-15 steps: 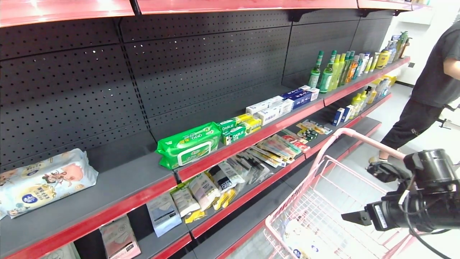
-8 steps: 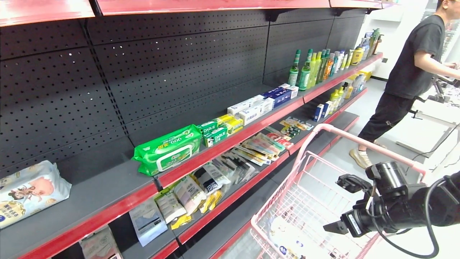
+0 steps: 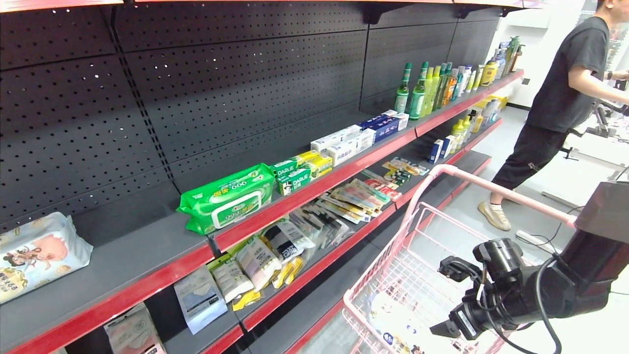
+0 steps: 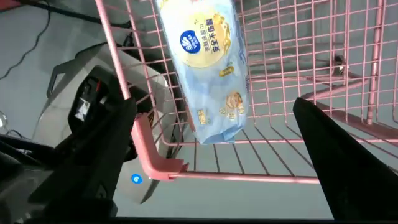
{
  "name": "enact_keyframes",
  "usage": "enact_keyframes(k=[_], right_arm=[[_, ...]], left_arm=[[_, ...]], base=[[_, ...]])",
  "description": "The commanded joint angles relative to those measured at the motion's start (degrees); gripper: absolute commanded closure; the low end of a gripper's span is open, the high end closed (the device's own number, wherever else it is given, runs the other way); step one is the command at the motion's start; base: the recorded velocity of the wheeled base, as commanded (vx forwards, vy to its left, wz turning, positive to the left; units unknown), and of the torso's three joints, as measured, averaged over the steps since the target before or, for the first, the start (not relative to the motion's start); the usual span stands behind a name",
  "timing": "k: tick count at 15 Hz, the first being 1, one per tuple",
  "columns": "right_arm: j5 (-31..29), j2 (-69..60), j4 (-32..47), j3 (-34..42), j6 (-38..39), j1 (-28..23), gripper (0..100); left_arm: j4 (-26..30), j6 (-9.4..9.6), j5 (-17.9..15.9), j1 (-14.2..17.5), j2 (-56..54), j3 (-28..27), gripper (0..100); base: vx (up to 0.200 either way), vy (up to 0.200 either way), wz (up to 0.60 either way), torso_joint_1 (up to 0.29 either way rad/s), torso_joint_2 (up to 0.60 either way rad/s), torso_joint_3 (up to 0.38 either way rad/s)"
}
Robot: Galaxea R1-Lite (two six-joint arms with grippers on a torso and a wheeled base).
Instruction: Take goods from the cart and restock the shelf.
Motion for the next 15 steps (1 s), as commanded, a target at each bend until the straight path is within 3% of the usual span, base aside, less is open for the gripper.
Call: enact_keyframes(k=[1,9,15], right_arm=[[0.0,2.0,-0.3,0.2,-0.8,0.0,0],[1.8,2.6,-0.2,0.5,-9.5,-1.8,0],[2.0,3.1,-0.2,0.5,-10.2,-2.4,0]], left_arm=[[0.0,0.00,0.0,0.0,0.1,0.0,0],[0.1,0.00,0.0,0.0,0.2,0.0,0],[0.1,0.00,-0.1,-0.1,0.2,0.0,0]], base=[[0.000,0.000,0.00,-0.139,0.32,0.183],[0.000,0.000,0.00,-0.147,0.33,0.189],[0.000,0.000,0.00,-0.152,0.35,0.201]])
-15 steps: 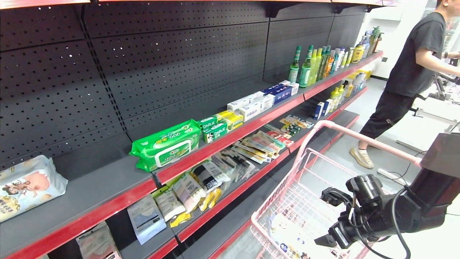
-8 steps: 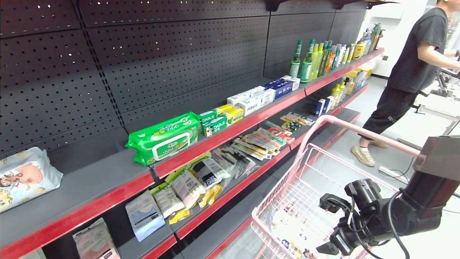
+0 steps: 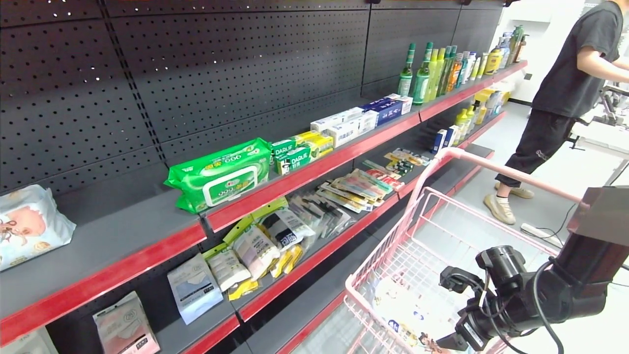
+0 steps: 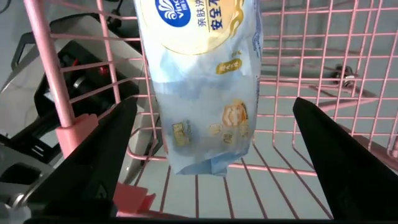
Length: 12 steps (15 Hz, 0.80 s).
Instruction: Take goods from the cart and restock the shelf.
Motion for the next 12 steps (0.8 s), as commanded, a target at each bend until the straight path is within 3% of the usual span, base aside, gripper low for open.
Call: enact_keyframes(k=[1,4,9,12], right_arm=[[0.2,-0.2,-0.1,0.4,-0.1,0.0,0],[0.4,-0.1,0.0,0.6,-2.0,-0.9,0],[2.2,1.7,-0.1,0.2,-3.1,-1.4,0],[2.9,2.2,-0.1,-0.2,-3.0,-1.4,0]], left_arm=[[-0.1,0.00,0.0,-0.1,0.1,0.0,0],[-0.1,0.09,0.0,-0.1,0.1,0.0,0],[-0.1,0.09,0.0,0.0,0.1,0.0,0],[-0.1,0.09,0.0,0.0,0.1,0.0,0]], base=[[0.000,0.000,0.00,-0.144,0.35,0.207],[0.000,0.000,0.00,-0.111,0.27,0.155],[0.000,0.000,0.00,-0.004,0.01,0.008],[0.000,0.000,0.00,-0.131,0.32,0.186]])
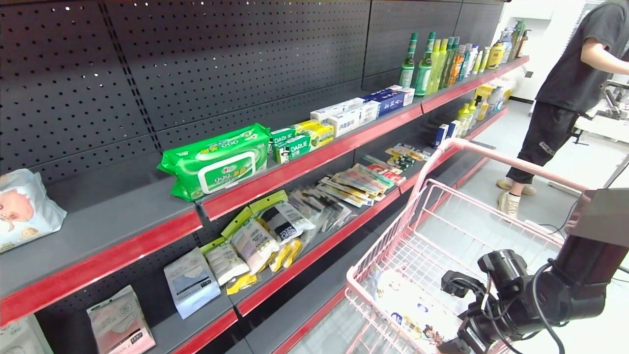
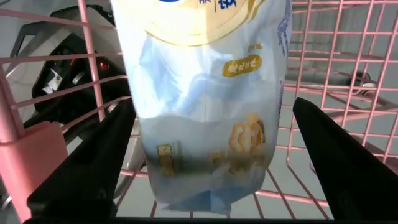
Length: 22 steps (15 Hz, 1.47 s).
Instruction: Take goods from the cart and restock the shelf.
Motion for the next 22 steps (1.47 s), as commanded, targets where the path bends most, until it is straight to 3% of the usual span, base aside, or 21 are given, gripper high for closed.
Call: enact_keyframes(k=[1,13,21,22], right_arm=[[0.9,0.7,-0.1,-0.5,-0.1,0.1,0],[2.7,2.4,-2.3,0.0,0.7,0.5,0],[2.8,2.6,-4.2,-1.2,0.7,1.1,0],[2.8,2.7,-4.2,-0.7,0.4,1.1,100]], left_arm=[[0.0,0.01,0.0,0.0,0.0,0.0,0],[0.0,0.10,0.0,0.0,0.0,0.0,0],[0.0,0.10,0.0,0.0,0.0,0.0,0],[0.0,0.10,0.0,0.0,0.0,0.0,0]], base=[[0.000,0.000,0.00,-0.071,0.18,0.110],[0.000,0.000,0.00,-0.005,0.01,0.008],[0.000,0.000,0.00,-0.082,0.21,0.127],[0.000,0.000,0.00,0.000,0.00,0.000]])
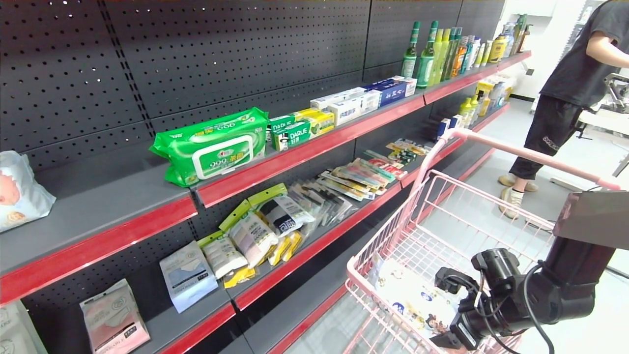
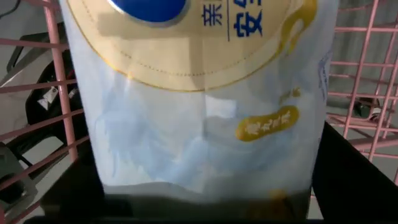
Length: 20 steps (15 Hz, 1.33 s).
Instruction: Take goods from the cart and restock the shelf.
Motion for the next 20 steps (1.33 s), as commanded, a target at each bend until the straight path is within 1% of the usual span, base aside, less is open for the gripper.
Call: enact_keyframes(k=[1,4,7,8,9,10,11,12,14,15,16,18,20], right_arm=[[-0.1,0.1,0.0,0.4,0.0,0.3,100],[0.0,-2.8,0.0,0.4,1.9,0.6,100],[-0.4,-12.3,0.1,1.6,9.2,0.9,100],[-0.7,-16.9,0.4,2.2,13.4,1.5,100],[-2.6,-21.9,0.8,2.6,17.9,2.1,100],[-8.3,-28.8,0.8,3.4,22.8,3.0,100],[-11.2,-33.6,1.0,3.8,25.1,3.0,100],[-12.9,-38.6,3.2,3.7,26.4,2.5,100],[-15.2,-47.2,13.2,0.9,26.5,0.9,100],[-16.0,-52.4,21.3,-2.2,26.6,0.2,100],[-16.4,-60.4,31.0,-5.7,26.6,-1.5,100],[-16.6,-67.7,35.6,-5.4,26.0,-3.8,100],[-16.6,-77.3,42.8,-4.6,24.7,-6.5,100]], left_arm=[[0.0,0.02,0.0,0.0,0.0,0.0,0],[0.0,0.02,0.0,0.0,0.0,0.0,0],[0.0,0.02,0.0,0.0,0.0,0.0,0],[0.0,0.02,0.0,0.0,0.0,0.0,0],[0.0,-0.07,0.0,0.0,0.0,0.0,0],[0.0,-0.07,0.0,0.0,0.0,0.0,0],[0.0,-0.07,0.0,0.0,0.0,0.0,0],[0.0,-0.07,0.0,0.0,0.0,0.0,0],[0.0,-0.07,0.0,0.0,0.0,0.0,0],[0.0,-0.07,0.0,0.0,0.0,0.0,0],[0.0,-0.07,0.0,-0.1,0.0,0.0,0],[0.0,-0.07,0.0,0.0,0.0,0.0,0],[0.1,-0.07,0.0,0.0,0.0,0.0,0]], base=[[0.000,0.000,0.00,0.000,0.00,0.000],[0.000,0.000,0.00,0.000,0.00,0.000],[0.000,0.000,0.00,0.000,0.00,0.000],[0.000,0.000,0.00,0.000,0.00,0.000],[0.000,0.000,0.00,0.000,0.00,0.000],[0.000,0.000,0.00,0.000,0.00,0.000],[0.000,0.000,0.00,0.000,0.00,0.000],[0.000,0.000,0.00,0.000,0.00,0.000],[0.000,0.000,0.00,0.000,0.00,0.000],[0.000,0.000,0.00,0.000,0.00,0.000],[0.000,0.000,0.00,0.000,0.00,0.000],[0.000,0.000,0.00,0.000,0.00,0.000],[0.000,0.000,0.00,0.000,0.00,0.000]])
